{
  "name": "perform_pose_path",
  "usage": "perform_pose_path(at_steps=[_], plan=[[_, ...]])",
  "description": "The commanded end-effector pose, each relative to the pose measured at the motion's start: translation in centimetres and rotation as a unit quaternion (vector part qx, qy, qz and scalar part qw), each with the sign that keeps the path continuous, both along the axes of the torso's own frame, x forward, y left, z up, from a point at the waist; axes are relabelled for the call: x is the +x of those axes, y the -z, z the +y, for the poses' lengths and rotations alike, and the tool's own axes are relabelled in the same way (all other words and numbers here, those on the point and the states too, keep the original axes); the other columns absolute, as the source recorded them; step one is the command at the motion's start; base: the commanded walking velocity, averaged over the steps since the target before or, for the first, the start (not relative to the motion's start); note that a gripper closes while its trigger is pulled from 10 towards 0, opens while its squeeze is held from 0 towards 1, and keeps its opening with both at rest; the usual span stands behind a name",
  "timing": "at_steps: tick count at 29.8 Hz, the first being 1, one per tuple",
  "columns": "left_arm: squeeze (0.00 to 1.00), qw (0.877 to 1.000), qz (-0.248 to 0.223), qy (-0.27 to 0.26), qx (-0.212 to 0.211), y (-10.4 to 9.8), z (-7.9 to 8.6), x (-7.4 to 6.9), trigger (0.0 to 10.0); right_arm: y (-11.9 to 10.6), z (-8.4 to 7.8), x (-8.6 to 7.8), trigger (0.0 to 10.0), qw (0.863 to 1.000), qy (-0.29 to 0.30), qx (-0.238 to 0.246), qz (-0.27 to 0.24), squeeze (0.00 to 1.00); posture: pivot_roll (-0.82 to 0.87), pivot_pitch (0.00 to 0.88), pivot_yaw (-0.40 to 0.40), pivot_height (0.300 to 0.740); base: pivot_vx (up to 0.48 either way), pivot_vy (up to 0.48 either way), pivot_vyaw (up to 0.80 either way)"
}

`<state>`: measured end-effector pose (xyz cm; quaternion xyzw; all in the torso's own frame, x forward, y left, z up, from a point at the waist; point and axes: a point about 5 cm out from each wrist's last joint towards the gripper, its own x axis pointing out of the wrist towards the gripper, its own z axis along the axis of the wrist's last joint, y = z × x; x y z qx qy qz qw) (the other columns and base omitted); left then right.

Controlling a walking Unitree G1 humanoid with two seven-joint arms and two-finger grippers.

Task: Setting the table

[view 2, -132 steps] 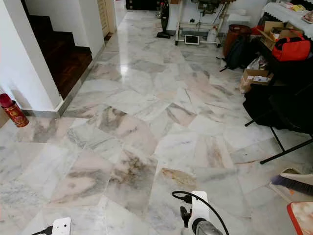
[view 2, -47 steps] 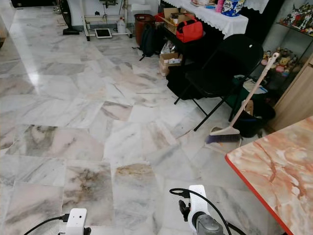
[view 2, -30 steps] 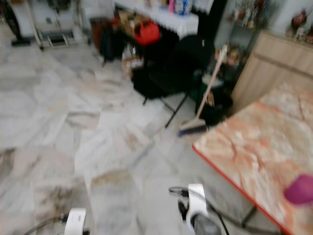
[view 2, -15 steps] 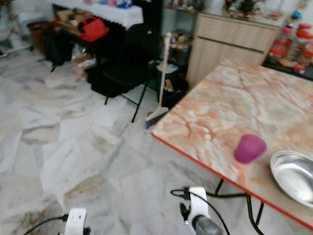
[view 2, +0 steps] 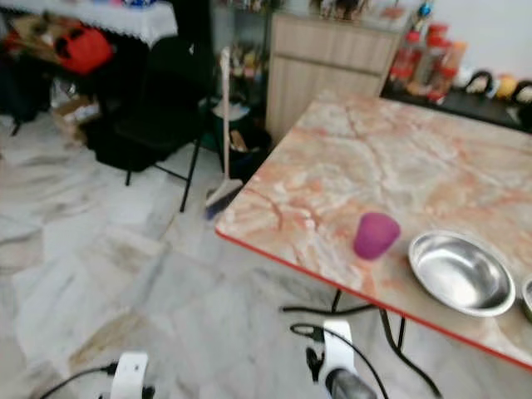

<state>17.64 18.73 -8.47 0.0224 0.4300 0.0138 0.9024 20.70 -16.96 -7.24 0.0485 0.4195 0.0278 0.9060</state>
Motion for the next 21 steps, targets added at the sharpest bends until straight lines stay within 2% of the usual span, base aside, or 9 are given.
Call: perform_pose_path(at_steps=[1,21], plan=[[0.00,1.000,-0.001,0.012,-0.009,0.00,-0.94,0.25,10.0,-0.15,-0.91,0.10,10.0,1.000,0.012,-0.010,-0.004,0.00,0.10,0.018,-0.027,0.740,0.000,0.000,-0.74],[0.00,1.000,0.001,0.022,-0.012,0.03,-1.19,0.23,10.0,0.19,-0.89,-0.54,10.0,1.000,0.015,-0.010,0.001,0.00,0.10,0.016,-0.023,0.740,0.000,0.000,-0.74]])
